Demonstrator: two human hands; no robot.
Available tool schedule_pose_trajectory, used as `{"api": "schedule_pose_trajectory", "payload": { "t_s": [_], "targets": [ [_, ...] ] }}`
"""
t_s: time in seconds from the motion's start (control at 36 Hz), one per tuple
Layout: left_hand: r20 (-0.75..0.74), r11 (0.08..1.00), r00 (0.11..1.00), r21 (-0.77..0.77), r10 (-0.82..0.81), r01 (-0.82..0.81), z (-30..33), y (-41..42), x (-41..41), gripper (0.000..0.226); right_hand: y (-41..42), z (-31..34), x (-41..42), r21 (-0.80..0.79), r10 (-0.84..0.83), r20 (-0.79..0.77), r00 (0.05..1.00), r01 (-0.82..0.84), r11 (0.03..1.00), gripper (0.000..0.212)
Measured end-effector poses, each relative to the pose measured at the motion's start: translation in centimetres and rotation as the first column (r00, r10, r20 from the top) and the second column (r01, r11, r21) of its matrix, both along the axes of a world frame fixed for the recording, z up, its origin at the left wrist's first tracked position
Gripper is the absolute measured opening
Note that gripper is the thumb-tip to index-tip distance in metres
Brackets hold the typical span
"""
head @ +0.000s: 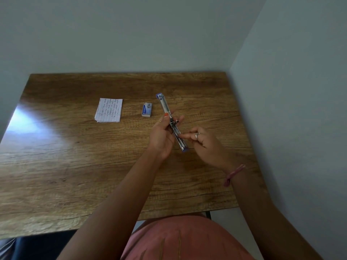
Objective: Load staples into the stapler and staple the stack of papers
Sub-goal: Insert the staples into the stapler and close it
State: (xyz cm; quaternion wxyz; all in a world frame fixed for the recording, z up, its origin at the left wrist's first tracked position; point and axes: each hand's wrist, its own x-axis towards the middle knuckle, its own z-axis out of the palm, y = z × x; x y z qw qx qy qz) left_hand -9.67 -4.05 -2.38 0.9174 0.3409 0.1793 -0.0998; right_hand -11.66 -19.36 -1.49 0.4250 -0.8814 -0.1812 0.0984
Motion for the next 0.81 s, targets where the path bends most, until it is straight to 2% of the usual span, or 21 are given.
{"api": "schedule_pose_trajectory", "payload": {
  "t_s": [0.19,0.36,0.53,0.69,0.81],
  "targets": [
    [0.032,0.999,0.998,-0.004,0.050,-0.050,0.1,0.1,0.3,0.030,-0.1,-0.6,-0.1,0.051,-0.003,-0.074,0.997,0.007,0.999,0.041],
    [0.050,0.998,0.996,-0.006,0.070,-0.069,0.0,0.2,0.7,0.030,-0.6,-0.9,-0.6,0.095,0.002,-0.079,0.997,0.006,0.995,0.051],
    [0.035,0.994,0.994,-0.038,0.107,-0.106,0.1,0.2,0.7,0.027,-0.9,-0.7,-0.9,0.187,-0.011,-0.174,0.985,0.045,0.981,0.054],
    [0.023,0.991,0.992,-0.050,0.122,-0.120,0.2,0.2,0.5,0.033,-0.9,-0.4,-1.1,0.381,-0.137,-0.414,0.900,0.308,0.872,0.029],
    [0.022,0.992,0.992,-0.030,0.122,-0.121,0.3,0.2,0.3,0.034,-0.4,-1.0,-1.4,0.387,-0.134,-0.452,0.882,0.330,0.861,0.048]
  ]
}}
